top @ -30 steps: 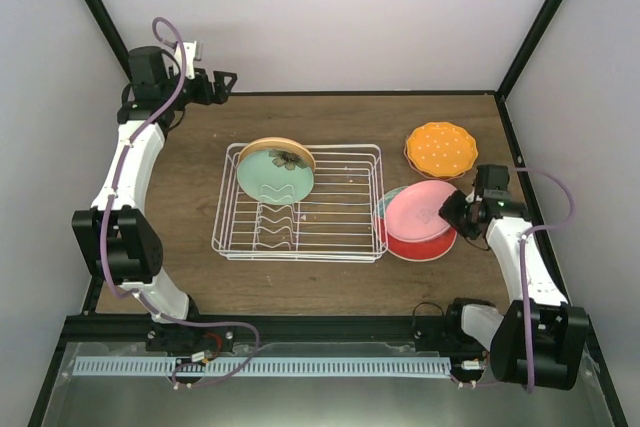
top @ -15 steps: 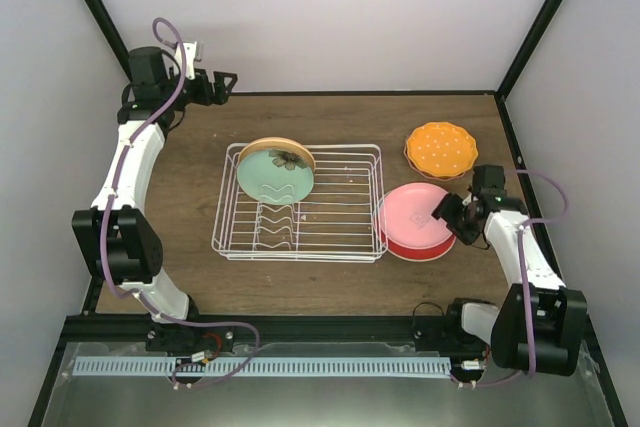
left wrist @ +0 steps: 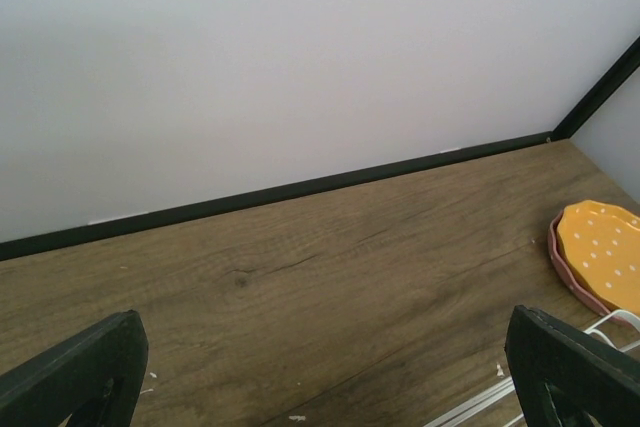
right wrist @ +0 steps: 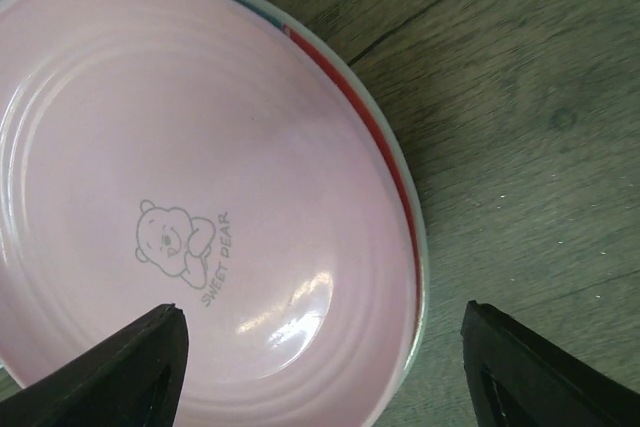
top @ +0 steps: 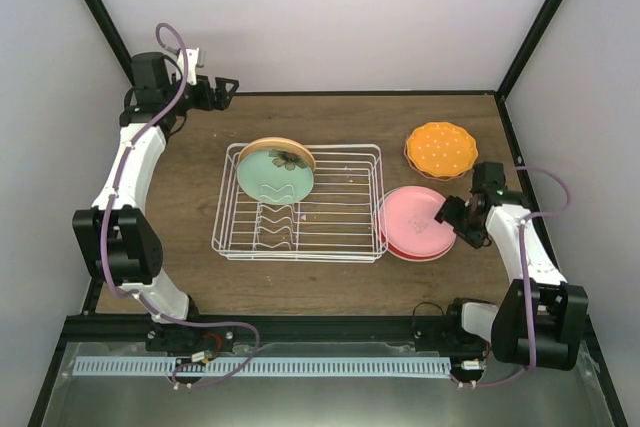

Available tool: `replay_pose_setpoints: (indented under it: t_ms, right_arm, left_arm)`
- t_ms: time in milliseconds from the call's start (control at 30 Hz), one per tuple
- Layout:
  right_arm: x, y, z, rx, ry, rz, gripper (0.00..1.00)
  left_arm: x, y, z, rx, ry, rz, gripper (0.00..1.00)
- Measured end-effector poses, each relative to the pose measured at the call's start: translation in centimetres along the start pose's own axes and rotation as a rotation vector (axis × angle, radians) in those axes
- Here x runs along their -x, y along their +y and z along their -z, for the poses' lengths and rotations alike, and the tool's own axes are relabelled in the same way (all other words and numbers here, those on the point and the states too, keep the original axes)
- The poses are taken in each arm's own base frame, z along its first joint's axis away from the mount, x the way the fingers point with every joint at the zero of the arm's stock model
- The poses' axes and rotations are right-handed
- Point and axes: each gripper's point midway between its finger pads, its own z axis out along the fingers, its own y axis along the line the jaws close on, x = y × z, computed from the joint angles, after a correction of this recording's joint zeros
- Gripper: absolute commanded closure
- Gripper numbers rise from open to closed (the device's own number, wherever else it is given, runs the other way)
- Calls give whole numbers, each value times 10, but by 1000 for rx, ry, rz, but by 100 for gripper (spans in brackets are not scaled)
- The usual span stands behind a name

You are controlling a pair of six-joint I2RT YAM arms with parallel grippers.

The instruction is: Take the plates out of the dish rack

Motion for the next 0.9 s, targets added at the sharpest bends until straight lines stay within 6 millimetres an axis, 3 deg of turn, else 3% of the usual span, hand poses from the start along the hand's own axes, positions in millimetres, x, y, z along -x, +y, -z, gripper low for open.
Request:
replay_pose_setpoints:
  t_ms: [167, 267, 400, 467, 533, 600, 733, 900]
  right_arm:
    - [14, 8, 15, 14, -46, 11, 23]
    - [41, 41, 52, 152, -173, 46, 24]
    - [83, 122, 132, 411, -414, 226, 26]
    - [81, 179, 161, 536, -476, 397, 27]
    - [67, 238, 178, 645, -509, 579, 31]
    - [47, 283, 173, 709, -511, 737, 34]
    - [-4, 343, 132, 754, -462, 1017, 37]
    - [-71, 385, 91, 786, -412, 1302, 38]
  left_arm:
    - [2, -1, 2, 1, -6, -10, 0]
    - [4, -2, 4, 2, -10, -21, 0]
    - [5, -3, 5, 2, -12, -26, 0]
    - [5, -3, 5, 1, -11, -24, 0]
    - [5, -3, 5, 0, -12, -18, 0]
    - [5, -3, 5, -1, -12, -14, 0]
    - [4, -3, 5, -3, -11, -14, 0]
    - [-5, -3, 5, -3, 8, -6, 0]
